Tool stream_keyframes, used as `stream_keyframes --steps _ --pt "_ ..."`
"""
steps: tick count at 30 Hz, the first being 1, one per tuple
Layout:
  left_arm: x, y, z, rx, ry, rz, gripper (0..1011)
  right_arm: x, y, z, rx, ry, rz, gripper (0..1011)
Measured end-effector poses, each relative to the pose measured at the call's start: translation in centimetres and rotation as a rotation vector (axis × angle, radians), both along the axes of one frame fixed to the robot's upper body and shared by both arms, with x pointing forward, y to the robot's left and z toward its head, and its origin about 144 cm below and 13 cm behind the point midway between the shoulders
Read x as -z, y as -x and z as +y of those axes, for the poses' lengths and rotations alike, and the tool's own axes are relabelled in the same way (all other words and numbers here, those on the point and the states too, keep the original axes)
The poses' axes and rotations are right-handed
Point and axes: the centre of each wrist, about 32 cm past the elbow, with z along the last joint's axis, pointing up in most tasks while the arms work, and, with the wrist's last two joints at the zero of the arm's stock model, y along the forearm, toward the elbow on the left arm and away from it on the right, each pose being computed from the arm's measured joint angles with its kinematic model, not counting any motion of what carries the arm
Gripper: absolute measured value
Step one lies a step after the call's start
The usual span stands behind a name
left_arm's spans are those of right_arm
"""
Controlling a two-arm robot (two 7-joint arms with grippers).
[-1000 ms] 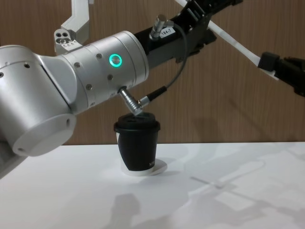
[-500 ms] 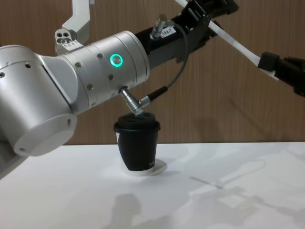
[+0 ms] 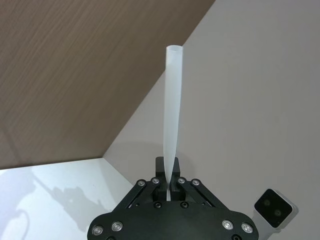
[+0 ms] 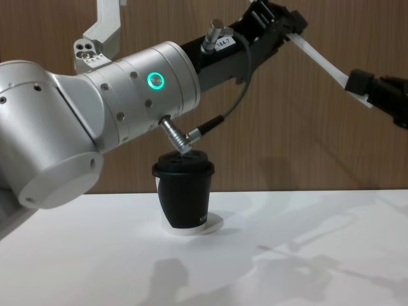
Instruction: Pick up the straw with one hand, pass it to the other hand, and insert it into the cup.
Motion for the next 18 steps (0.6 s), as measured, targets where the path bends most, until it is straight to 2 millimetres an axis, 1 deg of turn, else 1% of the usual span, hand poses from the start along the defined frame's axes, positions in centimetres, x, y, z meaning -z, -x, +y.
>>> stream_keyframes --steps 5,18 --pt "0.0 0.0 0.0 0.0 0.0 0.0 8 0.0 0.0 0.0 0.0 0.0 0.0 3" --pt "0.0 0.0 0.0 0.0 0.0 0.0 8 0.0 0.0 0.0 0.0 0.0 0.0 3"
